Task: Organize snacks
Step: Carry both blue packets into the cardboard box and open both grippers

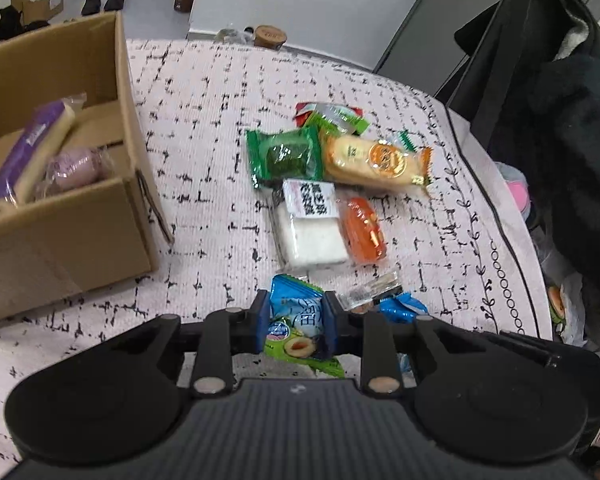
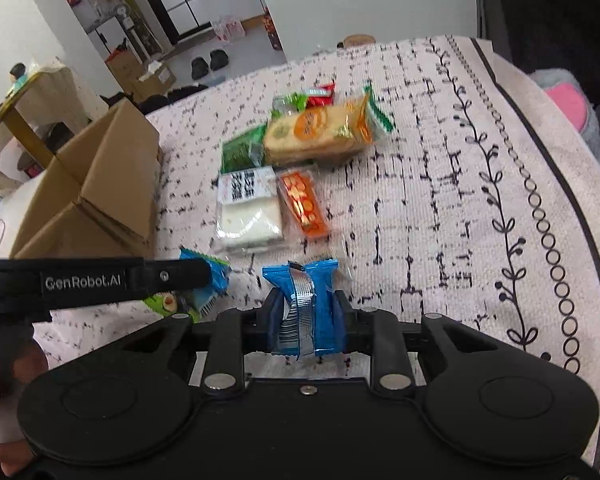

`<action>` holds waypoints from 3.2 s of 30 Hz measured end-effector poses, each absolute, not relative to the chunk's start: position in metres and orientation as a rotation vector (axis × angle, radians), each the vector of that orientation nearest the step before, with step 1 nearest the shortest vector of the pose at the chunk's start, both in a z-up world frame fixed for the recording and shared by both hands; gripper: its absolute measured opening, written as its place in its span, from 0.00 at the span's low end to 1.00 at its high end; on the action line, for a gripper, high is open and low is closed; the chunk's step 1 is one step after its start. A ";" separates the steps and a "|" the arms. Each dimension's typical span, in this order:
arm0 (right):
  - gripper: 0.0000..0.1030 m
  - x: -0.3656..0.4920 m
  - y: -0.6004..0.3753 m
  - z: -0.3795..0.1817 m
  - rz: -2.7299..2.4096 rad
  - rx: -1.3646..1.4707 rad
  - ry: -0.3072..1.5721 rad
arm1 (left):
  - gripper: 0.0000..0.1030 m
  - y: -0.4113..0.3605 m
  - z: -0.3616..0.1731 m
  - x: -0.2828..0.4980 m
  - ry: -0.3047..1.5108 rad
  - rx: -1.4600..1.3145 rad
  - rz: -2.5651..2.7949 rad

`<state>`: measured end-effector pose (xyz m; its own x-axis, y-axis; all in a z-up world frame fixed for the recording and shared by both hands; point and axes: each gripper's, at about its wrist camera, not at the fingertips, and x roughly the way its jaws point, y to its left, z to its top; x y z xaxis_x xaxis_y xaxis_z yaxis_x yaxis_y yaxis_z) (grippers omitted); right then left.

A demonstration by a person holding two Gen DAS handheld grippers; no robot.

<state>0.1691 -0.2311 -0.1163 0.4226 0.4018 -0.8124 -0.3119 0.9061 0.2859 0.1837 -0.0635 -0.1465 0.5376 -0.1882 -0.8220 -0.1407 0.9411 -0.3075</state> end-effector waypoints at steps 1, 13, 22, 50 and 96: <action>0.25 0.170 -0.231 -0.114 0.446 0.097 1.037 | 0.26 -0.064 -0.145 0.183 1.007 -0.359 -0.032; 0.25 0.174 -0.231 -0.087 0.474 0.169 0.977 | 0.26 -0.055 -0.107 0.178 0.940 -0.347 -0.036; 0.25 0.178 -0.215 -0.060 0.494 0.157 0.869 | 0.26 -0.040 -0.072 0.176 0.849 -0.319 -0.012; 0.25 0.199 -0.128 -0.048 0.633 0.134 0.799 | 0.26 0.060 -0.056 0.159 0.774 -0.368 0.200; 0.37 0.194 -0.061 -0.057 0.884 0.110 0.873 | 0.38 0.139 -0.103 0.144 0.967 -0.378 0.395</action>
